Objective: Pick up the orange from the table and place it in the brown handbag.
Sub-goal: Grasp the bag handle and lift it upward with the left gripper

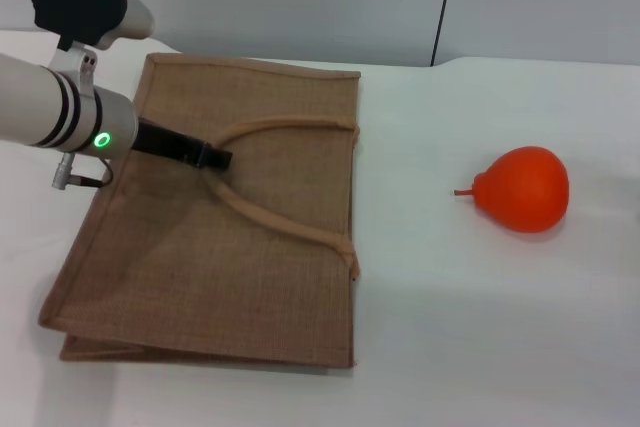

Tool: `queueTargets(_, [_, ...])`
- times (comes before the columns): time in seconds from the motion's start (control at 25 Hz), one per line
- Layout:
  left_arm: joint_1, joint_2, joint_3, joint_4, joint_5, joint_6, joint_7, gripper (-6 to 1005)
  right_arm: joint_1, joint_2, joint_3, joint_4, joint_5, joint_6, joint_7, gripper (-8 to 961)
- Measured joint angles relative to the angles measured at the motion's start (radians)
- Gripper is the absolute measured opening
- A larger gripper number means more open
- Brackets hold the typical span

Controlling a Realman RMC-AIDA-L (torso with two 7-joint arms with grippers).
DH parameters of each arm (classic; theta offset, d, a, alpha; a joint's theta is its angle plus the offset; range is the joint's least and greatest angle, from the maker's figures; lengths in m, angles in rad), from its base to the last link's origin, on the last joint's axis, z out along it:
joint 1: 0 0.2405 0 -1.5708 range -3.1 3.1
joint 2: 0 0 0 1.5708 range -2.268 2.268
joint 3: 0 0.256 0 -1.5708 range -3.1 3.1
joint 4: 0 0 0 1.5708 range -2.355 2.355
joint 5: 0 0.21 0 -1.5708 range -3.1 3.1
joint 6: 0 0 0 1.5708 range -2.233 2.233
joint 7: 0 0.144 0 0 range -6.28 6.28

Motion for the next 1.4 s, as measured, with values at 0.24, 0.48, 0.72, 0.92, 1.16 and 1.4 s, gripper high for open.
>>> queueTargets(0.24, [-0.001, -0.001, 0.000, -0.004, 0.001, 0.014, 0.000, 595, 0.000, 0.000, 0.000, 0.000, 0.000, 0.000, 0.000, 896])
queueTargets(0.48, [-0.022, -0.003, 0.003, -0.046, 0.000, 0.033, 0.005, 530, 0.001, 0.000, 0.000, 0.000, 0.000, 0.000, 0.000, 896])
queueTargets(0.72, [-0.044, -0.003, 0.010, -0.079, -0.001, 0.055, 0.007, 500, 0.003, 0.001, 0.000, 0.000, 0.000, 0.001, 0.000, 896])
queueTargets(0.92, [-0.045, -0.004, 0.009, -0.080, -0.001, 0.060, 0.007, 490, 0.004, 0.001, 0.000, 0.000, 0.000, 0.003, 0.000, 896])
queueTargets(1.16, [-0.042, -0.004, 0.011, -0.080, -0.001, 0.069, 0.026, 342, 0.005, 0.002, 0.000, 0.000, 0.000, 0.003, 0.001, 896])
queueTargets(1.4, [-0.037, -0.004, 0.010, -0.064, 0.000, 0.069, 0.032, 193, 0.006, 0.002, -0.003, 0.000, 0.000, 0.003, 0.001, 896])
